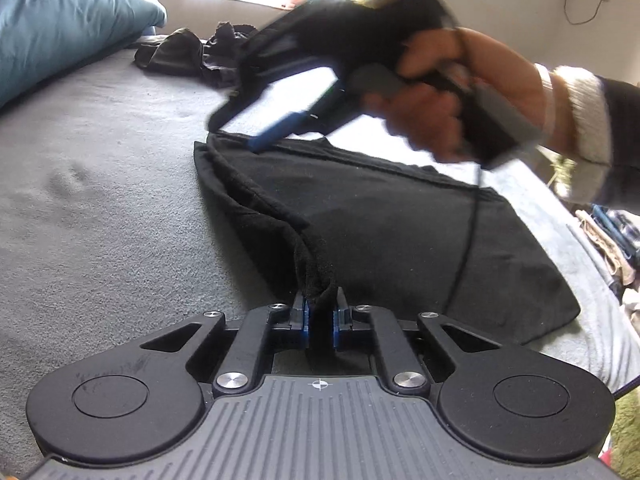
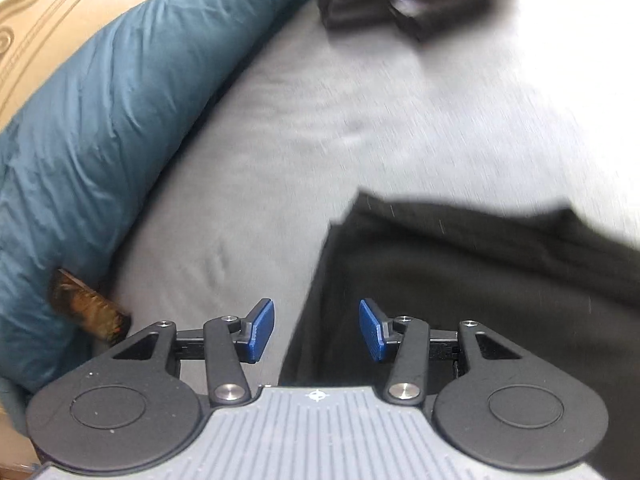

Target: Fold clothes

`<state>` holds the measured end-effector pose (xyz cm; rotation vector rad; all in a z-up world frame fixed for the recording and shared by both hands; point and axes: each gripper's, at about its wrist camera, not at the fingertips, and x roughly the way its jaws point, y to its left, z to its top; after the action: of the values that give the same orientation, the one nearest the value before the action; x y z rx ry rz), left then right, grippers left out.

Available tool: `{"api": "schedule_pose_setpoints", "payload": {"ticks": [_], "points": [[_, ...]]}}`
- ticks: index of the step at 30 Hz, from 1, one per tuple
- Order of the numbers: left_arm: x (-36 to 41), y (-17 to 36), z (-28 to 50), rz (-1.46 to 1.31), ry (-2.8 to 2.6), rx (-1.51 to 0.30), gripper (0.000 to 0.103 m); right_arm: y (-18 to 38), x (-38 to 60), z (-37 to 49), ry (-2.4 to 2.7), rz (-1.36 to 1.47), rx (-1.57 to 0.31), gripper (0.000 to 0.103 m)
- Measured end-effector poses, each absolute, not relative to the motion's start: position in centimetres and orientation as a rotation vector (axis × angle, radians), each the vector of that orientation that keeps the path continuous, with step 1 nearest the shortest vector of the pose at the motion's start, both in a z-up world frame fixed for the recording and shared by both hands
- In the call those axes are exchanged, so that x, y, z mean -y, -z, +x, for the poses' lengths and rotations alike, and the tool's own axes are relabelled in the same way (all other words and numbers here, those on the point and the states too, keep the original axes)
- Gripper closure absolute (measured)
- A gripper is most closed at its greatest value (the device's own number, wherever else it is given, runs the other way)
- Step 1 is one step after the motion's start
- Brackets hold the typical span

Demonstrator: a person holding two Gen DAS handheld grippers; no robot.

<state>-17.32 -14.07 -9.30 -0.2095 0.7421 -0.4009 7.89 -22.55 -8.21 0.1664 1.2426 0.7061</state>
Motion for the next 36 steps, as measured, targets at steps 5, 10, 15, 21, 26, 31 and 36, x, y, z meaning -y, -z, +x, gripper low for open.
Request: {"api": "schedule_pose_setpoints", "payload": {"ticks": [5, 10, 15, 21, 26, 31, 36], "points": [[14.2, 9.4, -17.3, -0.215, 0.422, -0.72, 0.095, 8.6, 18.2, 9.1, -0.673, -0.07, -1.2, 0.043], [14.3, 9.4, -17.6, -0.218, 0.448, -0.705, 0.095, 10.0, 16.0, 9.6, -0.656, -0.188, -1.231, 0.043], [14.5, 9.4, -17.5, -0.222, 0.472, -0.695, 0.095, 10.5, 15.0, 9.0, -0.663, -0.288, -1.207, 0.044], [15.0, 9.6, -17.1, -0.217, 0.484, -0.692, 0.095, 11.0, 14.8, 8.6, -0.658, -0.355, -1.182, 0.055], [15.2, 9.4, -17.2, -0.221, 0.482, -0.69, 0.095, 10.8, 15.9, 8.9, -0.641, -0.31, -1.168, 0.077], [15.1, 9.3, -17.0, -0.247, 0.495, -0.683, 0.095, 10.5, 18.7, 10.0, -0.644, -0.131, -1.198, 0.094], [14.9, 9.1, -17.2, -0.293, 0.52, -0.677, 0.095, 10.0, 21.8, 10.7, -0.648, 0.073, -1.219, 0.095]]}}
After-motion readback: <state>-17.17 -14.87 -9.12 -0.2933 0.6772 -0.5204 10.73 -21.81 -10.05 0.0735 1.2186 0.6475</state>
